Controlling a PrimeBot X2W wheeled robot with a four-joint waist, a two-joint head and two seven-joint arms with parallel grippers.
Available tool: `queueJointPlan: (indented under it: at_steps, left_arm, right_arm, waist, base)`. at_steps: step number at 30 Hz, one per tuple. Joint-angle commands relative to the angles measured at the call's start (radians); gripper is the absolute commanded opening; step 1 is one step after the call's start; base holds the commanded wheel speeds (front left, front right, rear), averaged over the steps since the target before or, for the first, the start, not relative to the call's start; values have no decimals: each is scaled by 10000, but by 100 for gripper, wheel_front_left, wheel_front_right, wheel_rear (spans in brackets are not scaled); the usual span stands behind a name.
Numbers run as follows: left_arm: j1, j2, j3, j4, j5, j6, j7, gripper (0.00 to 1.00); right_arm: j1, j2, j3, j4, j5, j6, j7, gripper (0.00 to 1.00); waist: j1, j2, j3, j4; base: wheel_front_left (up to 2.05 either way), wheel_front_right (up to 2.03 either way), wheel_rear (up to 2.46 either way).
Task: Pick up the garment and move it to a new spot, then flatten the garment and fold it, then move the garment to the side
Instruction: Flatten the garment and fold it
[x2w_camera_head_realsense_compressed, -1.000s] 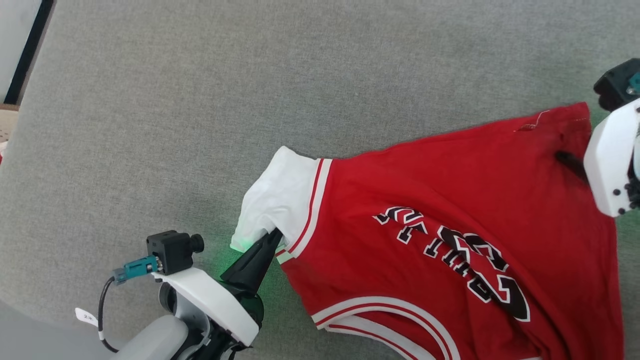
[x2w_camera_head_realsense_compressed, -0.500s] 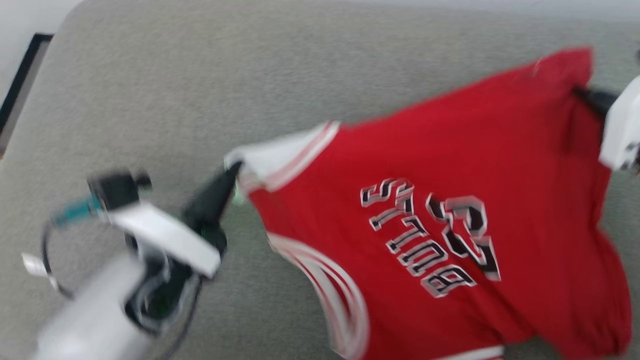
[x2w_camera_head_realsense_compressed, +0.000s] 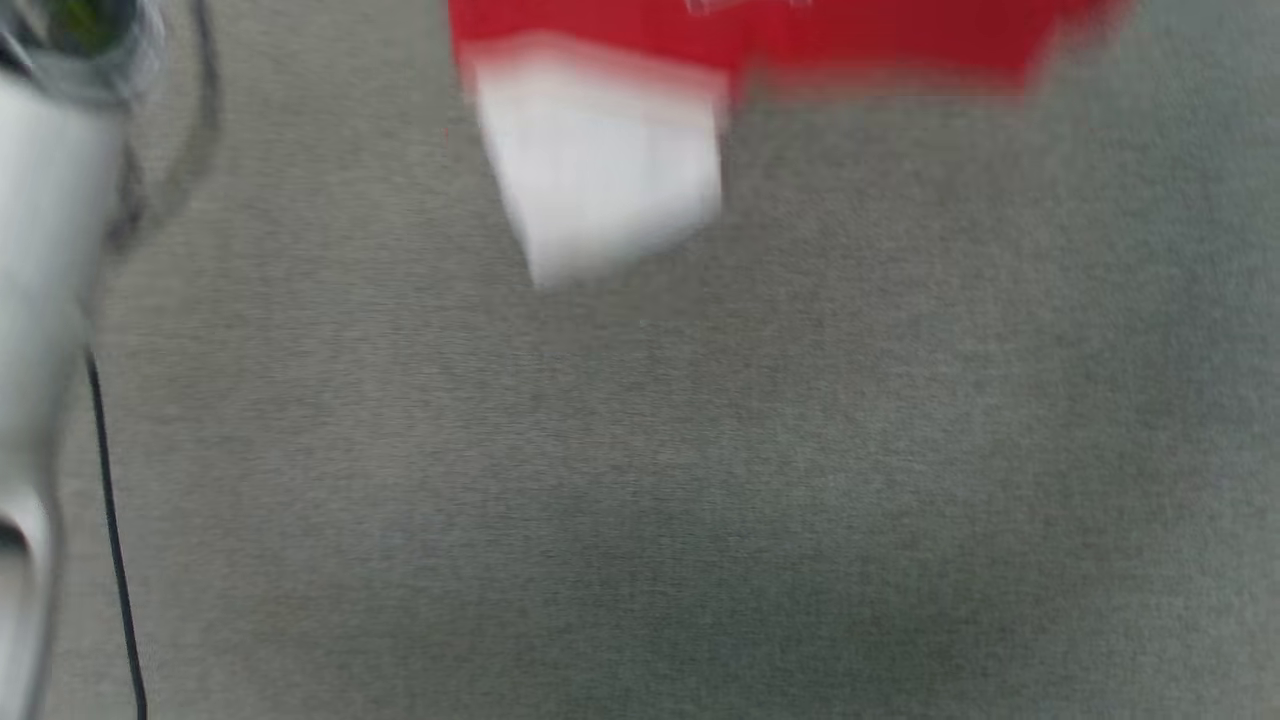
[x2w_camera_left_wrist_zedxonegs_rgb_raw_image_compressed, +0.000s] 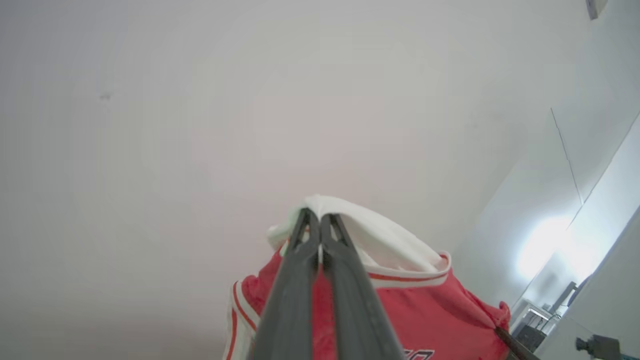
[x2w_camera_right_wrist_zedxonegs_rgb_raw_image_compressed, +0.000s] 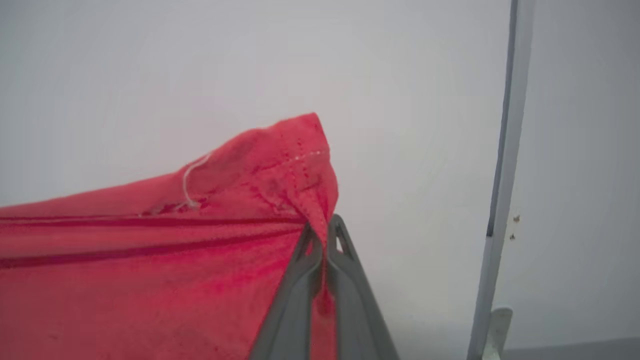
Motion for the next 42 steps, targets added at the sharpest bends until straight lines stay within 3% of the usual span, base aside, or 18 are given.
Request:
queueJointPlan:
  at_steps: [1, 5, 8, 13, 17, 21, 26, 33, 42]
  left_arm:
    - [-459, 115, 187, 379, 65, 34, -194, 0]
    - [-1852, -98, 382, 1303, -124, 35, -240, 0]
    - [-1914, -184, 307, 1544, -425, 35, -114, 0]
    - [-621, -334, -26, 1174, -911, 33, -155, 0]
    - [1174, -394, -286, 126, -1593, 29, 92, 0]
    - [3247, -117, -403, -1680, -2252, 28, 369, 0]
    - [6037, 575, -191, -3832, -2162, 28, -332, 0]
    - [8649, 951, -525, -5157, -1882, 27, -669, 0]
    - [11491, 1384, -607, -6767, -1493, 27, -881, 0]
  right_arm:
    - [-323, 49, -224, 345, -184, -65, -294, 0]
    - [-1484, 400, -682, 1475, -783, -73, -1007, 0]
    - [-1752, 618, -691, 2234, -1087, -73, -1163, 0]
    - [-1048, 716, -387, 3034, -1080, -68, -1244, 0]
    - [61, 704, 145, 2998, -706, -59, -1208, 0]
    - [1556, 506, 831, 2267, 10, -57, -1118, 0]
    - [3610, 116, 1376, 858, 1283, -57, -1095, 0]
    - [6362, -679, 1891, -1299, 2331, -56, -808, 0]
    - [10317, -1664, 989, -4352, 2779, -47, -63, 0]
  waist:
    - [0, 0, 304, -286]
    - [0, 0, 630, -471]
    - [0, 0, 834, -490]
    - [0, 0, 1086, -406]
    - [0, 0, 1059, -307]
    - [0, 0, 825, -309]
    - [0, 0, 408, -405]
    - [0, 0, -222, -245]
    - [0, 0, -894, -141]
  base:
    - [0, 0, 0]
    - [0, 0, 0]
    - [0, 0, 0]
    - [0, 0, 0]
    - [0, 0, 0]
    - [0, 0, 0]
    - [0, 0, 0]
    - [0, 0, 0]
    - [0, 0, 0]
